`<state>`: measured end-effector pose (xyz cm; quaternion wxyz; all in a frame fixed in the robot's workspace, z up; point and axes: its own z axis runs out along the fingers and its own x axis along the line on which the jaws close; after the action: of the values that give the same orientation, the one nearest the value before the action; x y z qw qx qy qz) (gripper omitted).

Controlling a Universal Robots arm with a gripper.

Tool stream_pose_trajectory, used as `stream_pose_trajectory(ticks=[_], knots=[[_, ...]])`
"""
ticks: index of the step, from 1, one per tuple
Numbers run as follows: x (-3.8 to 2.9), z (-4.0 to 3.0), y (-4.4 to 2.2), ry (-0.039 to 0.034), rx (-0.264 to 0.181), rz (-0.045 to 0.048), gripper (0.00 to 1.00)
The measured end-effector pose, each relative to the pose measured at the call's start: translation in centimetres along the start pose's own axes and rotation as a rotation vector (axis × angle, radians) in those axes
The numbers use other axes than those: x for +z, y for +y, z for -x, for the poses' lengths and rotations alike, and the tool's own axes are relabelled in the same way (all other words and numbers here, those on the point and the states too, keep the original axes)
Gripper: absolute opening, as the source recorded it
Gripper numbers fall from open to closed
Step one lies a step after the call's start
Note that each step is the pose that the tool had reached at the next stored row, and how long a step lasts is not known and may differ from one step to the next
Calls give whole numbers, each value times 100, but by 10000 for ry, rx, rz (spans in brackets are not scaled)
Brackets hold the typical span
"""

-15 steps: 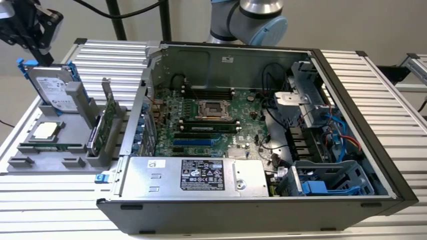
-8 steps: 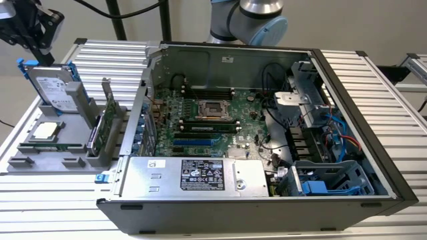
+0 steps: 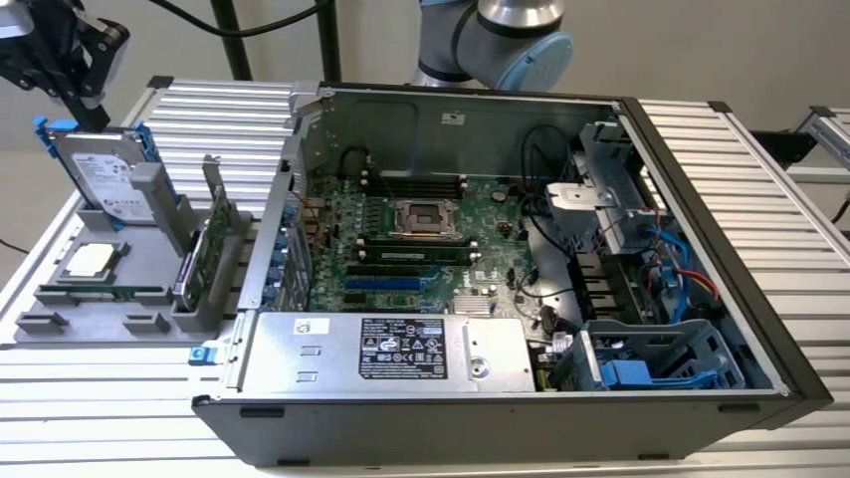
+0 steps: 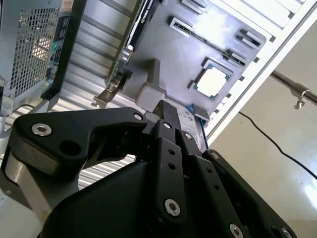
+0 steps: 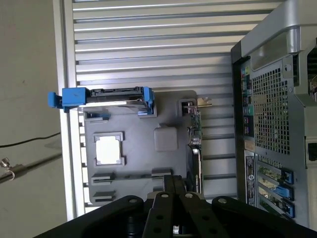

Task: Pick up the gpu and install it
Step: 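Pick up the gpu and move the gpu toward the slot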

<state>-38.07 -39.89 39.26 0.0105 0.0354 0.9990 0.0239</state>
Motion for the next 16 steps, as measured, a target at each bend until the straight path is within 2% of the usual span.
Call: stream_pose_trajectory(ticks=[9,10,16], knots=[[0,1,0,0,0,0,0],[0,1,0,1,0,0,100],[-1,2,0,1,0,-1,100]])
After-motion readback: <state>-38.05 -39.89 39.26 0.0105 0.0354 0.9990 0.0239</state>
